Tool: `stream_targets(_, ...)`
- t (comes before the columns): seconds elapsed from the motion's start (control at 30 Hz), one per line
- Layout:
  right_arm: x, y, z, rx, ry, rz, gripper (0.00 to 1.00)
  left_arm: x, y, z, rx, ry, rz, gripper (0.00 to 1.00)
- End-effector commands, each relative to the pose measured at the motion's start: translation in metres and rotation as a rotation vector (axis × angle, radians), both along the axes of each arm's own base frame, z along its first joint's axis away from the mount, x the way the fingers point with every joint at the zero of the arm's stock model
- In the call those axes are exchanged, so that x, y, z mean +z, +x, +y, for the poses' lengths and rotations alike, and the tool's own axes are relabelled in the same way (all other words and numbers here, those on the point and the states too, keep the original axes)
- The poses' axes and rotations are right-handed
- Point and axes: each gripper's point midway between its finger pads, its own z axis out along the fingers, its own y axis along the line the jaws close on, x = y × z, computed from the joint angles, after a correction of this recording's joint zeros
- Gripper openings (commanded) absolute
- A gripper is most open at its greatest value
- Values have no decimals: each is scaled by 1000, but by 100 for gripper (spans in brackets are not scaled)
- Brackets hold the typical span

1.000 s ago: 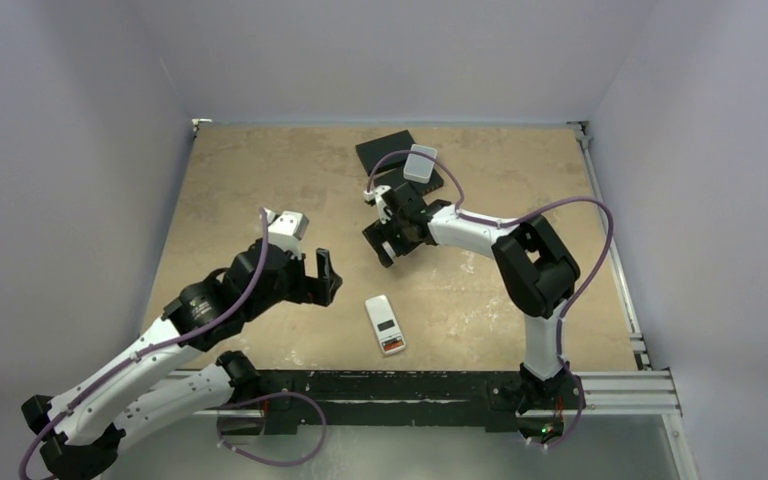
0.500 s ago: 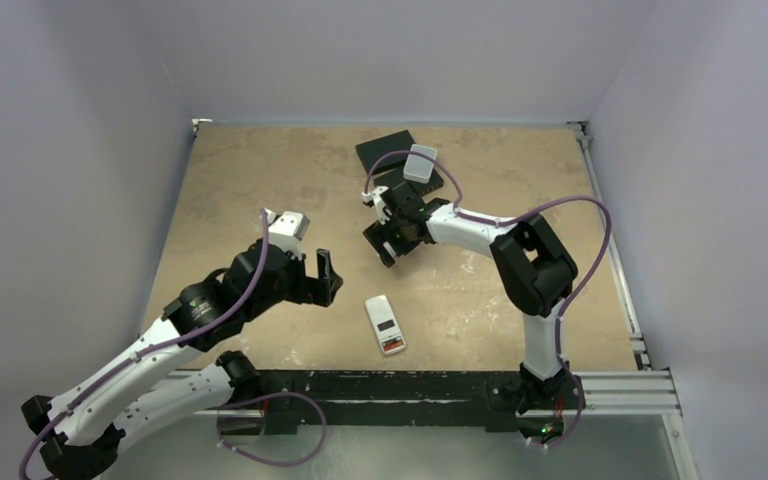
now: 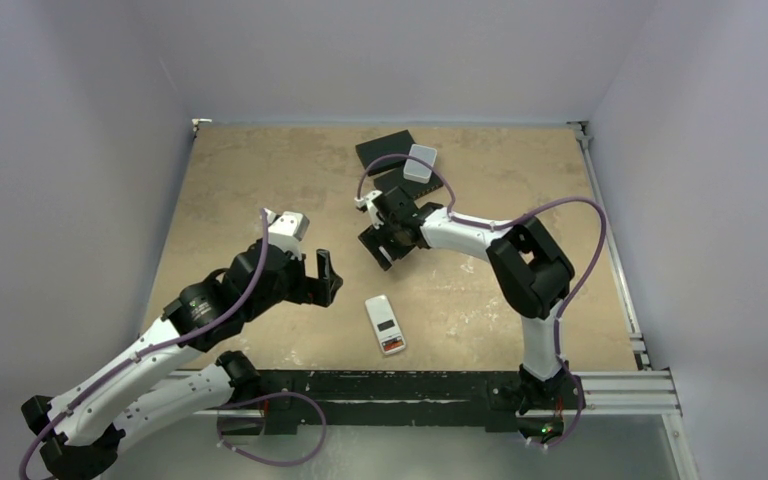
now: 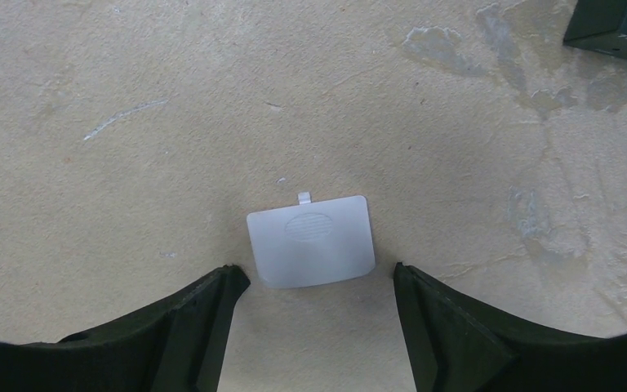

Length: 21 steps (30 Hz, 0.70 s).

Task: Load the batteries into the remote control
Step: Pick up the battery cover at the center of the board.

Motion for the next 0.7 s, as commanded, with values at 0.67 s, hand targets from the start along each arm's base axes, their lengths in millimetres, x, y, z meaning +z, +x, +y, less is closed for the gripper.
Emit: stream_targets(0.67,-13,-2,11,10,-9,22,73,11,3,0,6,-31,-40,99)
